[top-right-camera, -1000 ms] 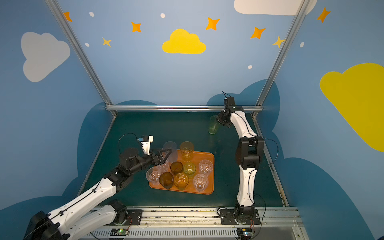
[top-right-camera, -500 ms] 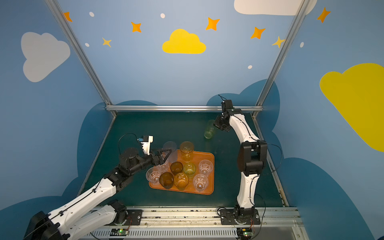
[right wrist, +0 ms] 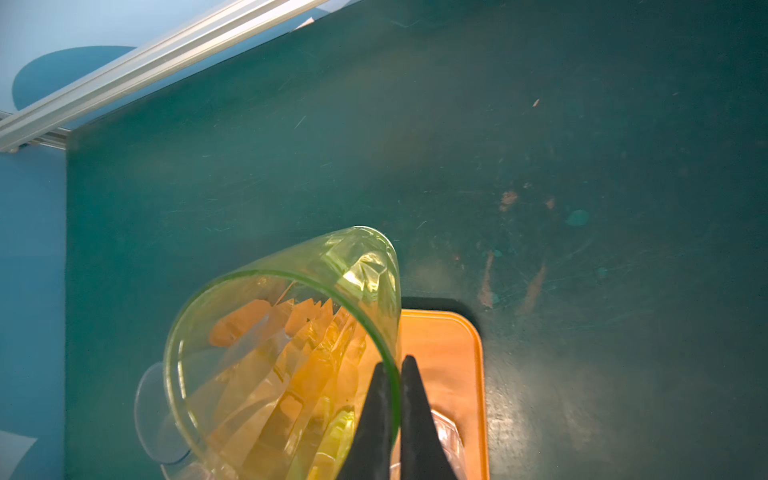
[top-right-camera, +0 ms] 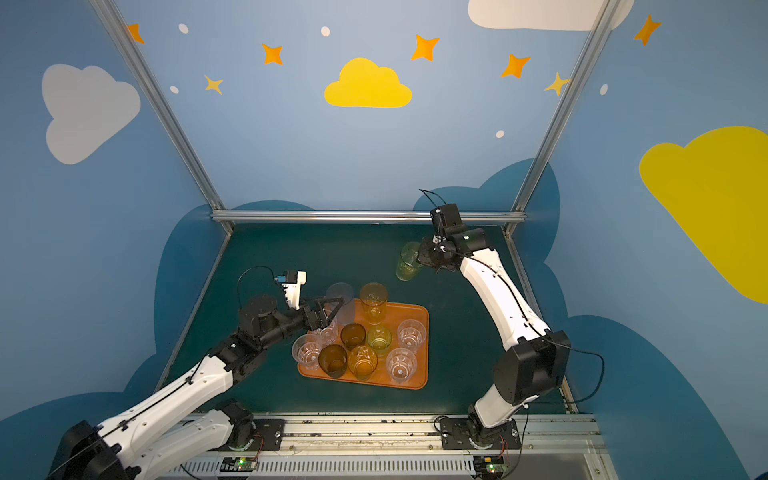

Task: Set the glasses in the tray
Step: 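Carry the green glass with the right gripper over the tray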

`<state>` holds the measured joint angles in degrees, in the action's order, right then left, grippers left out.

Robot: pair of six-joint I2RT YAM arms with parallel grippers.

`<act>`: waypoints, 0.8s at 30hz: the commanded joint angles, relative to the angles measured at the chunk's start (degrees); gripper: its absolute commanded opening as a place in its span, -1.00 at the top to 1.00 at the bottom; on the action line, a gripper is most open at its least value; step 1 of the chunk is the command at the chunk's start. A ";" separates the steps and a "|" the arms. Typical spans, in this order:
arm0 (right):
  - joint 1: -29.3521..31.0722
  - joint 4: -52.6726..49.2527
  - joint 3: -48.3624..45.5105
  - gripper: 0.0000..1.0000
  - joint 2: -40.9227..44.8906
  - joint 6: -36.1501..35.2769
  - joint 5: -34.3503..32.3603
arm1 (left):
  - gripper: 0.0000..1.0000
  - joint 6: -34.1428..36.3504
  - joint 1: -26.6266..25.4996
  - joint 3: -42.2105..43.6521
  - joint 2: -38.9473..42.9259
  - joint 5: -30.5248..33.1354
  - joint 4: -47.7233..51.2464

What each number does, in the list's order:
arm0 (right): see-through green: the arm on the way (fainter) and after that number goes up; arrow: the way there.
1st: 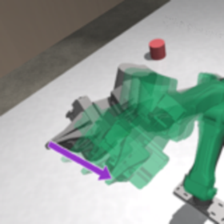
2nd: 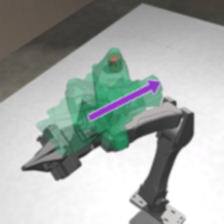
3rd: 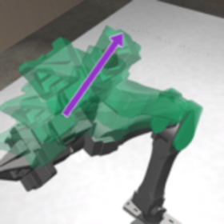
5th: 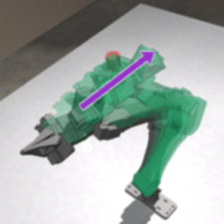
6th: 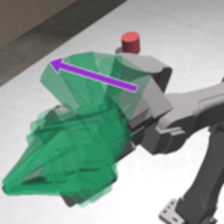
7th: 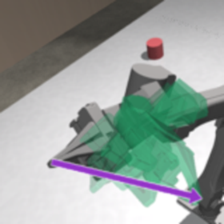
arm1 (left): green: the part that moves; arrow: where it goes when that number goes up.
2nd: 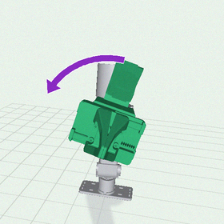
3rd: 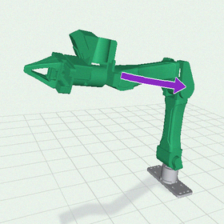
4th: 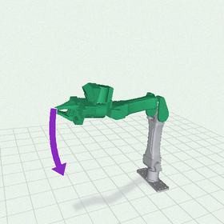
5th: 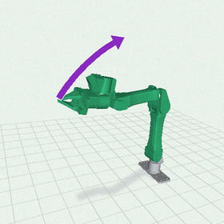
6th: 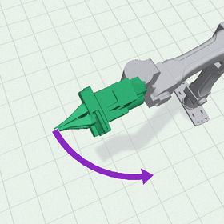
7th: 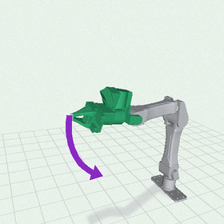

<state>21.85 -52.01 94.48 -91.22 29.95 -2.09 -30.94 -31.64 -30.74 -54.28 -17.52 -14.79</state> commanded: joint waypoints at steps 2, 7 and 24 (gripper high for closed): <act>1.38 -2.95 -0.10 1.00 3.69 -0.95 -3.27 | -1.00 -0.27 -0.17 0.38 -0.52 -0.58 -1.81; 2.43 -2.40 -3.87 1.00 6.38 -0.26 -3.54 | -1.00 1.32 -0.18 -0.11 -1.05 0.46 -0.51; 6.19 2.20 -18.02 1.00 8.25 4.30 1.49 | -1.00 0.64 -0.18 0.06 -1.11 -0.32 -0.90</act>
<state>27.62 -52.64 77.06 -83.92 32.60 -2.76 -30.55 -31.64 -30.74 -55.81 -17.50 -14.83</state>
